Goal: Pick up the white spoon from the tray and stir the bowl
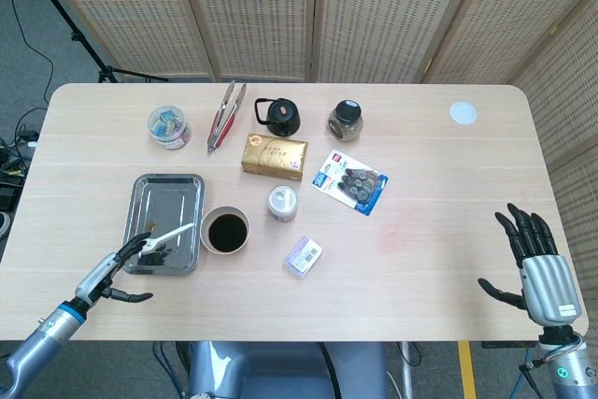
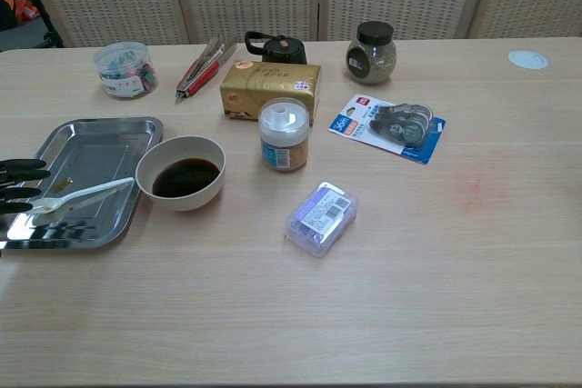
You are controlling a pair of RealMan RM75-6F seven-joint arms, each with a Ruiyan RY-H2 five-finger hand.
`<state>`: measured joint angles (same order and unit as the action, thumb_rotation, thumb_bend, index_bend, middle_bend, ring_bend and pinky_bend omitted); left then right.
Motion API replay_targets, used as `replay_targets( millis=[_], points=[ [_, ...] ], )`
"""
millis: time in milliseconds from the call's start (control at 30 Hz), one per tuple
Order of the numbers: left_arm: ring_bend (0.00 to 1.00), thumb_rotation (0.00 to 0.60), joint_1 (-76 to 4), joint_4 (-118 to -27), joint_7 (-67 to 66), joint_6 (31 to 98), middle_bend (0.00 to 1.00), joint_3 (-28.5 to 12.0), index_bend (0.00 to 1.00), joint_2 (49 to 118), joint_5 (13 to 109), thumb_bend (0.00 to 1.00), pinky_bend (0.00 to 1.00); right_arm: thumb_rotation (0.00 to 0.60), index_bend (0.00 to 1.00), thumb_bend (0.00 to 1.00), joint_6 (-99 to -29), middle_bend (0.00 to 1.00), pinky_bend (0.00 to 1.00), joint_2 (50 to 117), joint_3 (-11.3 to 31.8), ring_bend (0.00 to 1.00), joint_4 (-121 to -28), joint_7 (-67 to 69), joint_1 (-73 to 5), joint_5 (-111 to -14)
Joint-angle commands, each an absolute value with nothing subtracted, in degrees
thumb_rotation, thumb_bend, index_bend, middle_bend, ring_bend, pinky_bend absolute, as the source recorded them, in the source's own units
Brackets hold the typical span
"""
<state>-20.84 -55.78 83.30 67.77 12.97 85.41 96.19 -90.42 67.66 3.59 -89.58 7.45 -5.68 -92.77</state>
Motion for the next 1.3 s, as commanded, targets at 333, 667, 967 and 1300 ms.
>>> replay_targets(
  millis=[333,667,967,1300],
  points=[
    [0.0,0.6,-20.46,-56.36,85.46,71.42,0.0,13.89,0.07,84.39,98.1,0.05,0.0,0.6,0.0,0.0,-90.21,0.0,0.0,67.79,3.53,0.0,-89.44,7.4,-5.74,-92.76],
    [0.0,0.6,-21.51,-55.99,85.8,68.8,0.0,14.58,0.07,85.84,98.19,0.05,0.0,0.6,0.0,0.0,-90.29,0.0,0.0,67.68,3.55,0.0,-89.48,7.57,-5.71,-92.77],
    [0.0,0.6,-22.0,-54.42,86.28,66.62,0.0,13.97,0.07,86.46,96.58,0.04,0.0,0.6,0.0,0.0,-90.26,0.0,0.0,67.65,3.52,0.0,-89.46,7.7,-5.72,-92.79],
    [0.0,0.6,-22.64,-52.56,87.94,65.34,0.0,12.64,0.07,86.37,94.9,0.05,0.0,0.6,0.0,0.0,-89.79,0.0,0.0,67.82,3.72,0.0,-89.21,7.5,-5.8,-92.08]
  ],
)
